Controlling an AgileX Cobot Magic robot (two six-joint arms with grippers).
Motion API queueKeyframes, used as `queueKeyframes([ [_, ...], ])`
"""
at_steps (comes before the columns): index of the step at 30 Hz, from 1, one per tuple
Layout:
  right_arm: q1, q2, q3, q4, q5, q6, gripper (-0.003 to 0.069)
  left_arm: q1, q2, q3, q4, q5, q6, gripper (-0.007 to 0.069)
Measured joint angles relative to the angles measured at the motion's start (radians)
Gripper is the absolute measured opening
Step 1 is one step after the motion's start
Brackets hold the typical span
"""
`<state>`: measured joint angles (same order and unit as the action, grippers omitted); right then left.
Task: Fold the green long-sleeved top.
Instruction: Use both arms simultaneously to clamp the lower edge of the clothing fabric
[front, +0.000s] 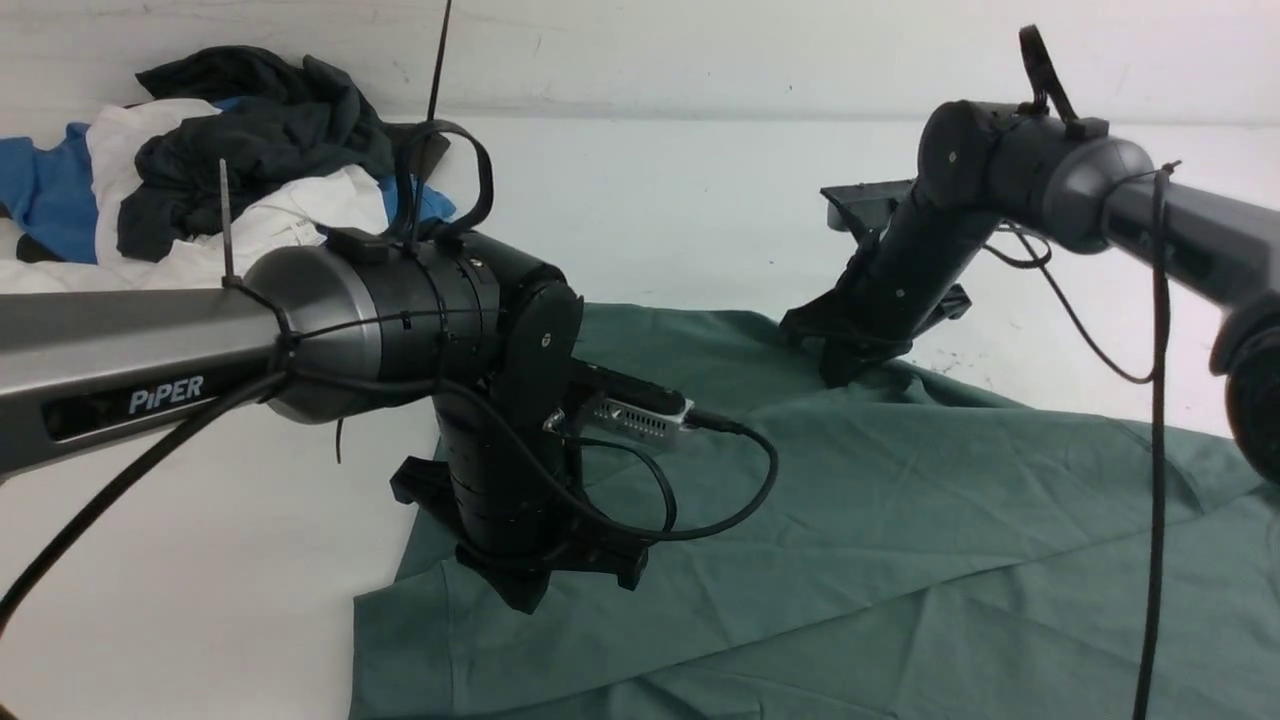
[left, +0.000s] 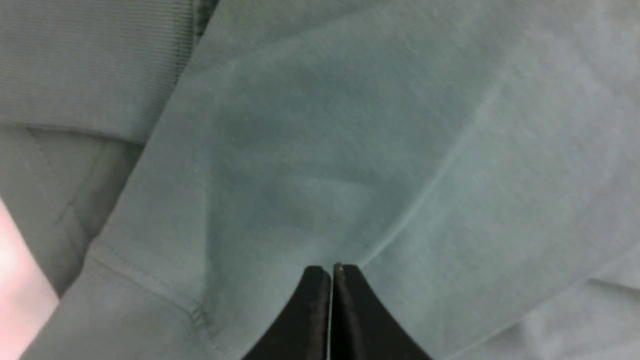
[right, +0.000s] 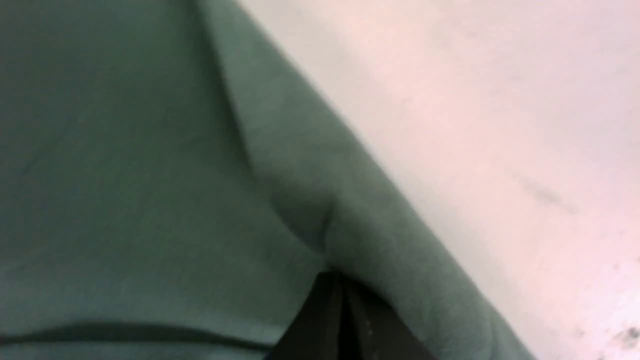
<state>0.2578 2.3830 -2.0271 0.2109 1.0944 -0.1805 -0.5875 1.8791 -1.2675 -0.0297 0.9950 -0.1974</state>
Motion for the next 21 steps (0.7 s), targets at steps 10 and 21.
queueKeyframes([
  [10,-0.003,0.002,0.0,-0.101,-0.078,0.017,-0.0009,0.0,0.081,-0.007,-0.044,-0.038,0.001,-0.0004],
  [21,-0.039,0.006,-0.022,-0.284,-0.131,0.12,-0.0009,0.0,0.087,-0.012,-0.044,-0.032,0.001,-0.0004],
])
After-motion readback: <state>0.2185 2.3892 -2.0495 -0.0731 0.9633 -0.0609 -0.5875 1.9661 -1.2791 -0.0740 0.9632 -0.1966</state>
